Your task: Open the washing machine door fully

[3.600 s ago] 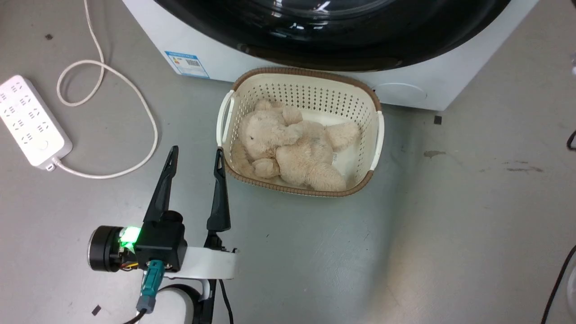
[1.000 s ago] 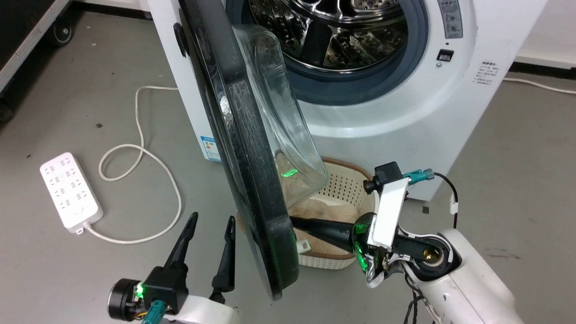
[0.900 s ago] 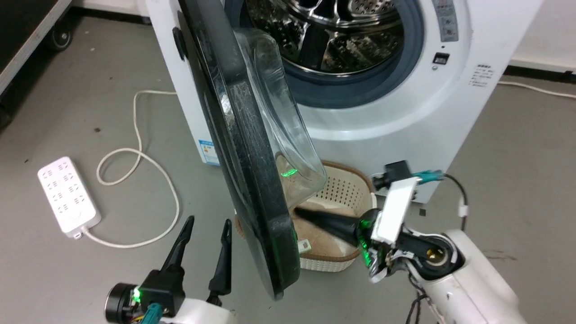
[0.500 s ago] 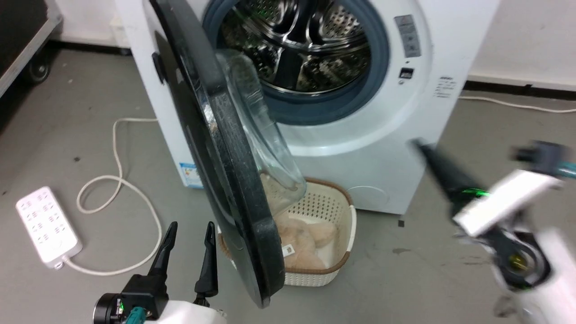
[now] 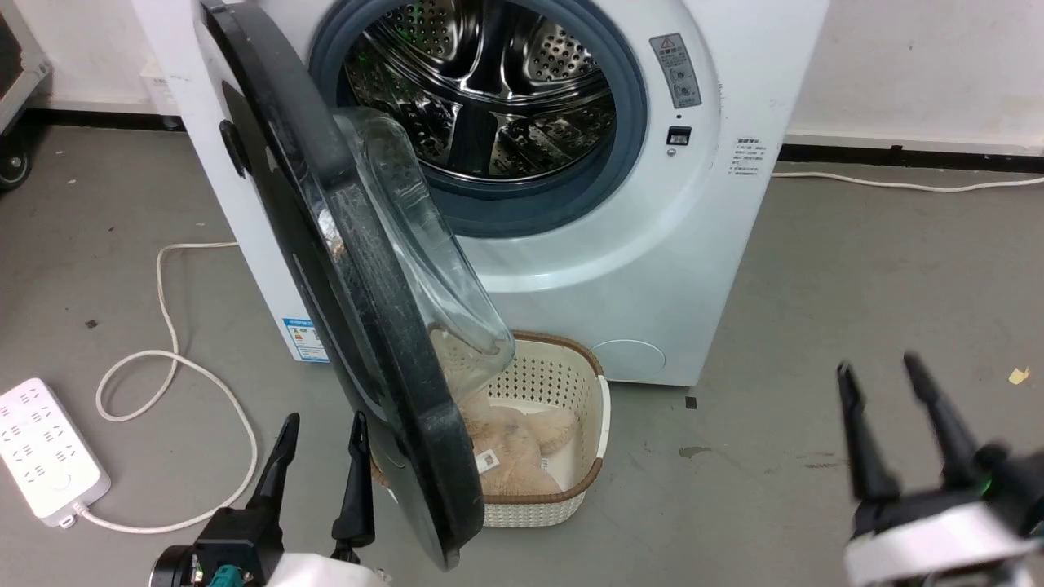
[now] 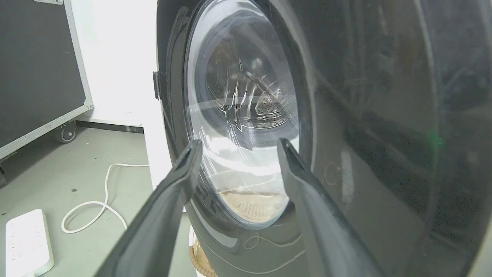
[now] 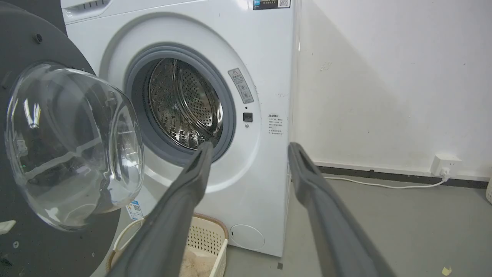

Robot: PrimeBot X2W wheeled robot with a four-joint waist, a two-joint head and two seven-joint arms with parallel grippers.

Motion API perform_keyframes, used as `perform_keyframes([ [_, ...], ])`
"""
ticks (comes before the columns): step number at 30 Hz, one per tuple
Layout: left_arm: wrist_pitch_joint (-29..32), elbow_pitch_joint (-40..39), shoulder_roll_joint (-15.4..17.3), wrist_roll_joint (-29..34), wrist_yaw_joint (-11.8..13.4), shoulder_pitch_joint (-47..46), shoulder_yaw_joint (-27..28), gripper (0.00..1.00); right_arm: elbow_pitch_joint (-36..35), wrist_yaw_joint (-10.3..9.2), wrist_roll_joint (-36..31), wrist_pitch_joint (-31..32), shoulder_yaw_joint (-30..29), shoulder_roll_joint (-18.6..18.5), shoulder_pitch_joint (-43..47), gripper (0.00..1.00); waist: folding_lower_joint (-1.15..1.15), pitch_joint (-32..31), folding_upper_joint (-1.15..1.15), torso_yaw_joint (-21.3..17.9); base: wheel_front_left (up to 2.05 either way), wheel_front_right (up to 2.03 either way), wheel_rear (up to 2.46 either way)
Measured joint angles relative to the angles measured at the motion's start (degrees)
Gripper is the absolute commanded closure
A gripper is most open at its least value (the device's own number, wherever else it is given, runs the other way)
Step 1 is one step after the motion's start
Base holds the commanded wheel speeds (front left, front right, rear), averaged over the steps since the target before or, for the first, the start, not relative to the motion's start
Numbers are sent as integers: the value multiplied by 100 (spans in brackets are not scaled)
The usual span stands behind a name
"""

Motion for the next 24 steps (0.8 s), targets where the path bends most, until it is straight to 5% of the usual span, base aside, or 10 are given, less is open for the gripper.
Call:
perform_keyframes([
  [6,0,65,-4,18,-21,52,-34,0,-194,1,-810,-91,-356,743,608,0,0,-36,0,-22,0,0,0],
  [20,0,174,-20,122,30,72,-108,0,-172,1,-549,-148,-505,827,872,0,0,-112,0,69,0,0,0],
  [21,0,176,-22,122,29,72,-107,61,-166,1,-499,-148,-504,827,871,0,0,-117,0,69,0,0,0],
  [22,0,182,-22,122,27,72,-111,100,-153,1,-466,-148,-505,828,871,0,0,-121,0,69,0,0,0],
  [24,0,189,-25,126,19,72,-113,100,-131,1,-466,-149,-497,828,870,0,0,-129,0,71,0,0,0],
])
